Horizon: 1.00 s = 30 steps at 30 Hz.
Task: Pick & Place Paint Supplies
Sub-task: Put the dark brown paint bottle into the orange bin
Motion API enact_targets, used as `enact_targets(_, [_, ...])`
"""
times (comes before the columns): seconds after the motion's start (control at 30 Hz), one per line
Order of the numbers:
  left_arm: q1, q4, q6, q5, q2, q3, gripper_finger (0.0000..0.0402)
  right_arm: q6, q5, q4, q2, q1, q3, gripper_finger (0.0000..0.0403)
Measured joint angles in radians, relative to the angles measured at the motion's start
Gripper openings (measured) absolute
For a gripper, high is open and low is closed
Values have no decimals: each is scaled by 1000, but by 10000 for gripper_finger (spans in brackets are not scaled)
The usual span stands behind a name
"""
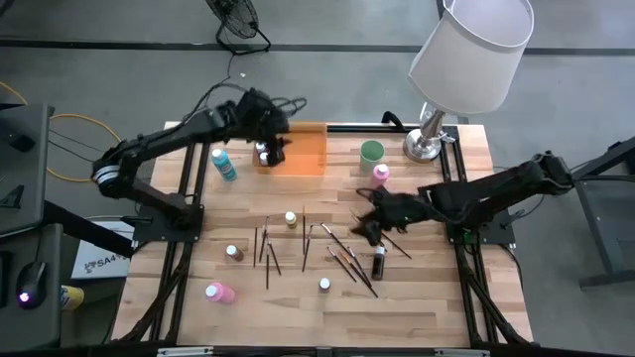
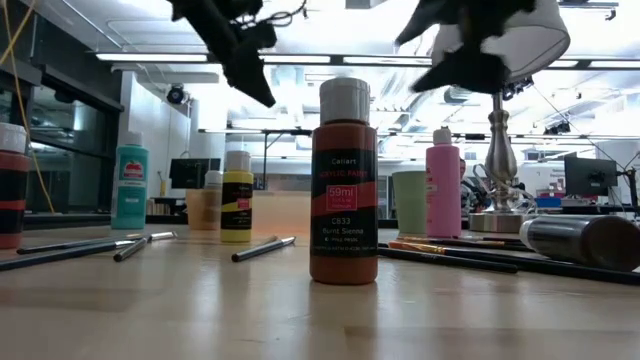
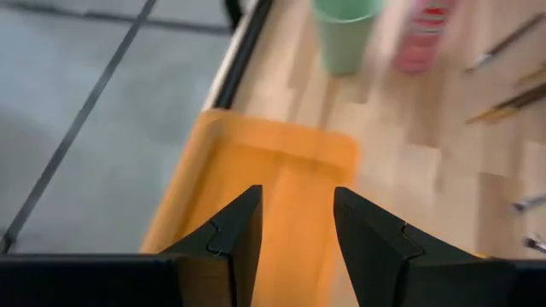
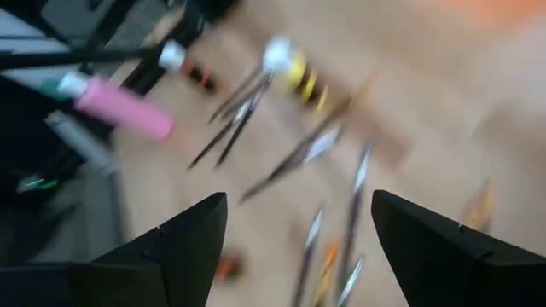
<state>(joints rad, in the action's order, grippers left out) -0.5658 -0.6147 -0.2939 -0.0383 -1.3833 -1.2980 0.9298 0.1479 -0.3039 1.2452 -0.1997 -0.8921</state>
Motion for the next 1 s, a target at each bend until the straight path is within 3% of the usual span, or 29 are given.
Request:
enact_targets(0.23, [108,214,12,3,203,267,141,446,-195,-158,-9,-114,0,277])
enact_targets(0.4, [181,325,38,2,335,428,141,668,-260,-260,-4,-162,0,261])
enact_targets(0.67, [280,344,93,3,494,580,141,804,-333,-337,0,-159,0,246])
enact_targets(0.83, [313,345,120,4,602,654,141,894,-326,-313,15,-160,-1,234])
enact_targets(1.0, [326,343,169,8,713,720,141,899,-334,-397,113,-160,-94,218])
